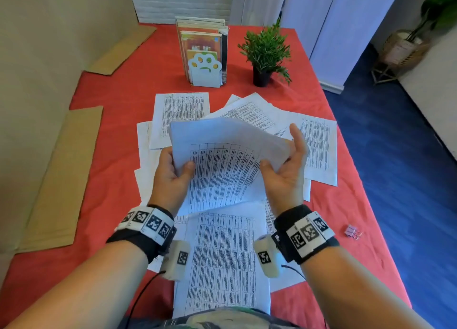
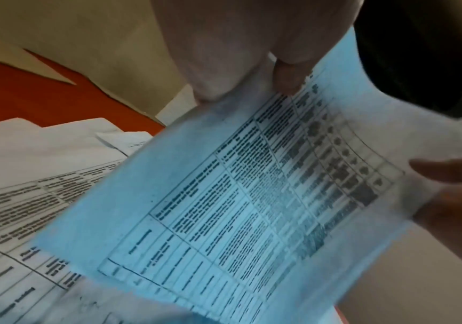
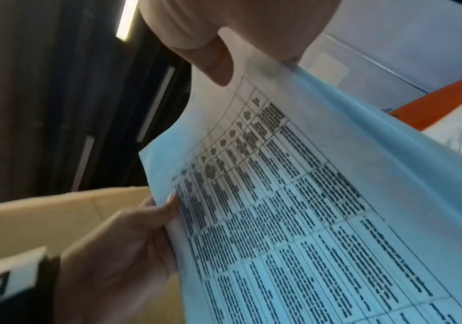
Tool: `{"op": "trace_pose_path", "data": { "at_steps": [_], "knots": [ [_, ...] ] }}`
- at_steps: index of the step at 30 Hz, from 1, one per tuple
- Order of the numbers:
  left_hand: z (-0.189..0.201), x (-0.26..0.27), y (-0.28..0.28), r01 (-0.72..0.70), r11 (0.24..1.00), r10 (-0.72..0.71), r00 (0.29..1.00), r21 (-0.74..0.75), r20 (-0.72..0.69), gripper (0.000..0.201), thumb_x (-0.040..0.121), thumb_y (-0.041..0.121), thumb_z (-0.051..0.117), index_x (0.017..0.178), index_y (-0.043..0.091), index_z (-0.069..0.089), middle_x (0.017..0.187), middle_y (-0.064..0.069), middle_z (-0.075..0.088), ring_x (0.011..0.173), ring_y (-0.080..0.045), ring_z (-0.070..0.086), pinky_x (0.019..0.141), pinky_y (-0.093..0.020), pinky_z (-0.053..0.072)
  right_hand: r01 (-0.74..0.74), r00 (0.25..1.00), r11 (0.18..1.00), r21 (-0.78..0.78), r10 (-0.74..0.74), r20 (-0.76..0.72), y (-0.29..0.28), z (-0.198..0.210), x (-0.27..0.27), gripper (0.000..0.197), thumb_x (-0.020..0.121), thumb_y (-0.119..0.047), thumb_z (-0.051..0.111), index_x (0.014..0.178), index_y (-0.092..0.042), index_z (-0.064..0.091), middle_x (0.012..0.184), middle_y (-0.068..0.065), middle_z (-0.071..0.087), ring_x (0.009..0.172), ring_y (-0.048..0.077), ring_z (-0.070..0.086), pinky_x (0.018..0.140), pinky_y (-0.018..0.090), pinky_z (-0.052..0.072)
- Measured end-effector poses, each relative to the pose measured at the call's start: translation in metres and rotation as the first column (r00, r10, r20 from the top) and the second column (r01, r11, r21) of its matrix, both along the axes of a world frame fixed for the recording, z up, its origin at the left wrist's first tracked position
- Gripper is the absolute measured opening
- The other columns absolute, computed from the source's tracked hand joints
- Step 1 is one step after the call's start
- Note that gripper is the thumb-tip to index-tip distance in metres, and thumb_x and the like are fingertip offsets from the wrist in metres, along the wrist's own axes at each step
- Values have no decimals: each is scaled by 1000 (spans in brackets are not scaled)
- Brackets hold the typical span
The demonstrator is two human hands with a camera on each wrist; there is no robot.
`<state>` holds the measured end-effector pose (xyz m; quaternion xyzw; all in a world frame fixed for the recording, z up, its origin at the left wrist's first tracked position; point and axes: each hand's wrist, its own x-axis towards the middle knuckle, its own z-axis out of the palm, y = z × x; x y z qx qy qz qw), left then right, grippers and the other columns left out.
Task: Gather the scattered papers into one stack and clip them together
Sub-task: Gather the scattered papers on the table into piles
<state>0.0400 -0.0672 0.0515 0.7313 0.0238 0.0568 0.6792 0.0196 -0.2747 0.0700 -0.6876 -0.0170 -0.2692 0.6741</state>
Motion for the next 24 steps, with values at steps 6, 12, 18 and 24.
{"op": "trace_pose_path", "data": {
  "at_steps": [6, 12, 18, 24],
  "knots": [
    [-15, -16, -6, 2, 1000, -2, 1000, -29, 25, 47, 82, 22, 61, 116, 49, 44, 119, 11, 59, 110, -8, 57, 97, -36, 46, 165, 966, 890, -426, -59, 250, -7, -3, 4, 88, 75, 25, 54, 144, -27, 38, 123, 16, 43, 126, 1, 40, 110, 17, 29],
    [-13, -15, -10, 34, 997, -31, 999, -70, 44, 44, 78, 31, 64, 114, 48, 45, 113, 15, 58, 105, -6, 57, 91, -29, 46, 260, 945, 824, -504, -110, 308, -13, 9, 2, 63, 71, 29, 56, 128, 1, 55, 130, 32, 39, 123, -20, 30, 104, 5, 25],
    [-14, -14, -12, -1, 998, 0, 1000, -59, -5, 51, 67, 19, 64, 101, 53, 46, 109, -2, 57, 101, -20, 56, 90, -44, 48, 243, 965, 884, -399, -179, 190, -20, 2, -2, 58, 68, 18, 60, 121, -4, 53, 137, 18, 41, 134, 9, 37, 114, 30, 28],
    [-20, -14, -13, -11, 997, 0, 991, -81, -135, 66, 63, -4, 60, 105, 46, 49, 106, 2, 62, 100, -14, 61, 91, -49, 51, 115, 962, 889, 442, 11, -271, -13, -12, -1, 71, 56, 8, 46, 115, -33, 44, 99, 4, 53, 82, 17, 51, 66, 30, 46]
  ]
}}
